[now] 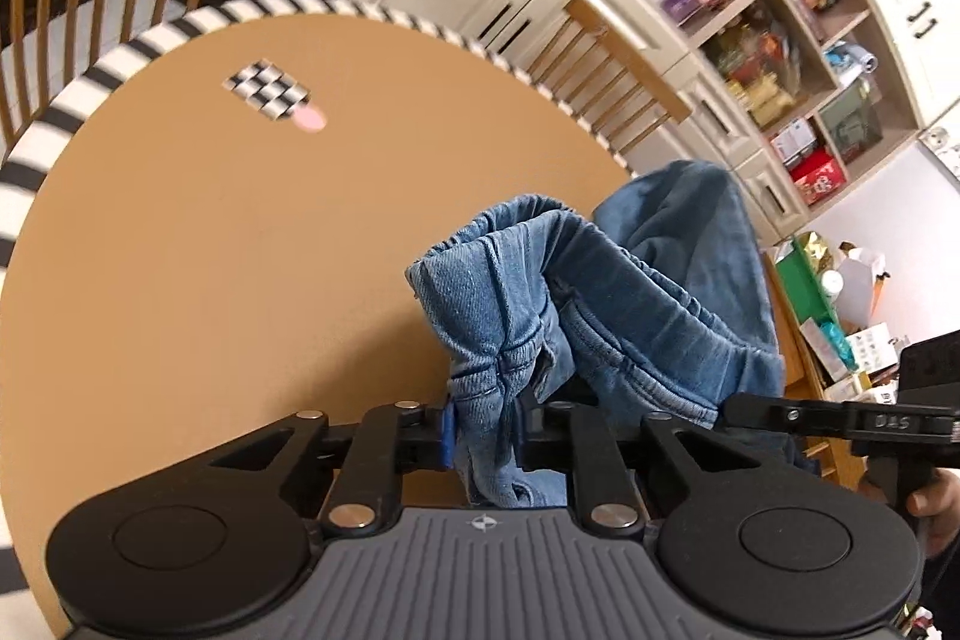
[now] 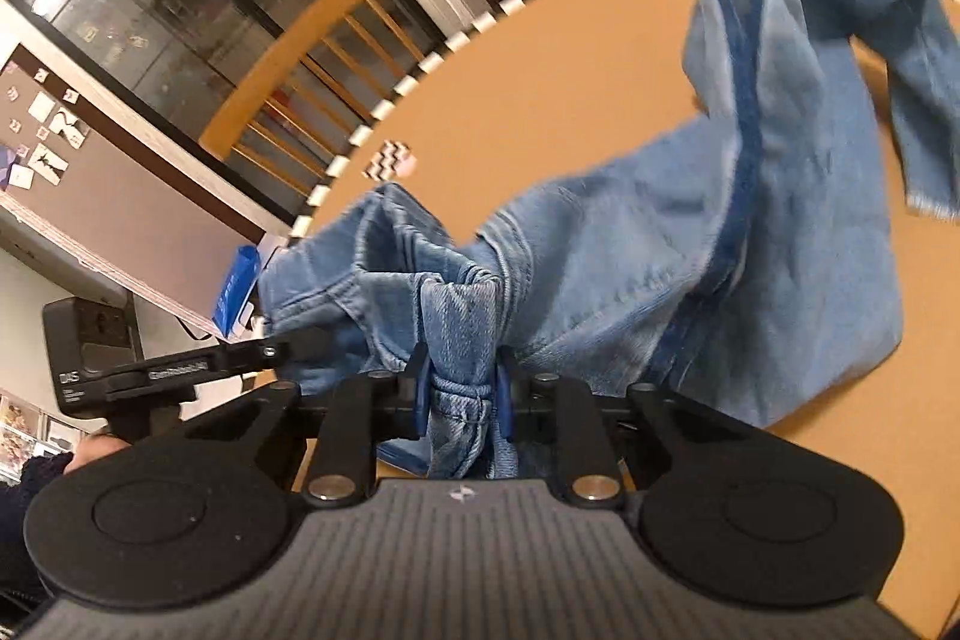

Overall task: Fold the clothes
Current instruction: 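Lift the jeans by the waistband with both grippers, raising them off the table, then shake the hanging jeans with both grippers and lower them onto the table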

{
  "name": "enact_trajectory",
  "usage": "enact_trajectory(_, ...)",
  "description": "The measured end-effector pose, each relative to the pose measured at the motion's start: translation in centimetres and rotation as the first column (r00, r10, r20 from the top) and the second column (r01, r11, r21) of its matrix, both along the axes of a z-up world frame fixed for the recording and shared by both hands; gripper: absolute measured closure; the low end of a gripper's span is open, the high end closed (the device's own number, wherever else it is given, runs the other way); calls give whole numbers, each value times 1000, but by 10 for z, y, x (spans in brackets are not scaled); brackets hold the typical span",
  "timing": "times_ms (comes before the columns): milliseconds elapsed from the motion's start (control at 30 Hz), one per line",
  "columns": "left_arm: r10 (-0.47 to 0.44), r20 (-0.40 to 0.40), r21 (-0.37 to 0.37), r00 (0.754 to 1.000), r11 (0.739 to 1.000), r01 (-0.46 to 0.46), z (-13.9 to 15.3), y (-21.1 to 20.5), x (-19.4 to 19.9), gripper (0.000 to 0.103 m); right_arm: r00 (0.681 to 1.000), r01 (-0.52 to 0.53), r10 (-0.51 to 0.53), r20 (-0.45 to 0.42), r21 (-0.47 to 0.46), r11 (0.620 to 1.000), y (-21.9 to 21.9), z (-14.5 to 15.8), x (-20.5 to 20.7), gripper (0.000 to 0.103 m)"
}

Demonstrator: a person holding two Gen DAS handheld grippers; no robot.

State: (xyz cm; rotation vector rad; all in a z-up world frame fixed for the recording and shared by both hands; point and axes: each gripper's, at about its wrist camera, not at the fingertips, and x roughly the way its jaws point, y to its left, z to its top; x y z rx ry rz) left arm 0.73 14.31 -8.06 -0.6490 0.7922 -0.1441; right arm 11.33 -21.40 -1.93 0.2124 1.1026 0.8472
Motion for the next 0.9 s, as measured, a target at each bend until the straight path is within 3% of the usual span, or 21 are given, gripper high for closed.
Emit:
enact_trajectory(133, 14, 57, -40, 998, 999, -11, 15, 0, 4, 89, 999, 7, -6, 49, -18, 1000, -4, 29, -5, 82)
enact_trajectory(233, -5, 108, -43, 994, 999, 10, 41, 3, 8, 89, 987, 17, -14, 162, -15, 1000, -10, 67, -10, 83)
enact_trajectory(400, -76, 251, 45, 965, 997, 67, 116, 11, 16, 89, 940, 60, -60, 336, 8, 998, -24, 141, -16, 83)
enact_trajectory(567, -129, 416, 95, 900, 991, 99, 210, 19, 16, 89, 856, 113, -132, 499, 69, 991, -37, 222, -33, 83)
enact_trajectory(733, -206, 561, 172, 802, 976, 130, 308, 16, -3, 89, 736, 168, -213, 643, 131, 977, -42, 308, -79, 83)
enact_trajectory(833, -243, 619, 216, 747, 967, 136, 369, 9, -14, 89, 676, 225, -276, 683, 166, 960, -48, 358, -101, 83)
enact_trajectory(900, -259, 638, 239, 726, 962, 134, 405, 4, -18, 90, 650, 268, -322, 688, 189, 945, -48, 391, -112, 83)
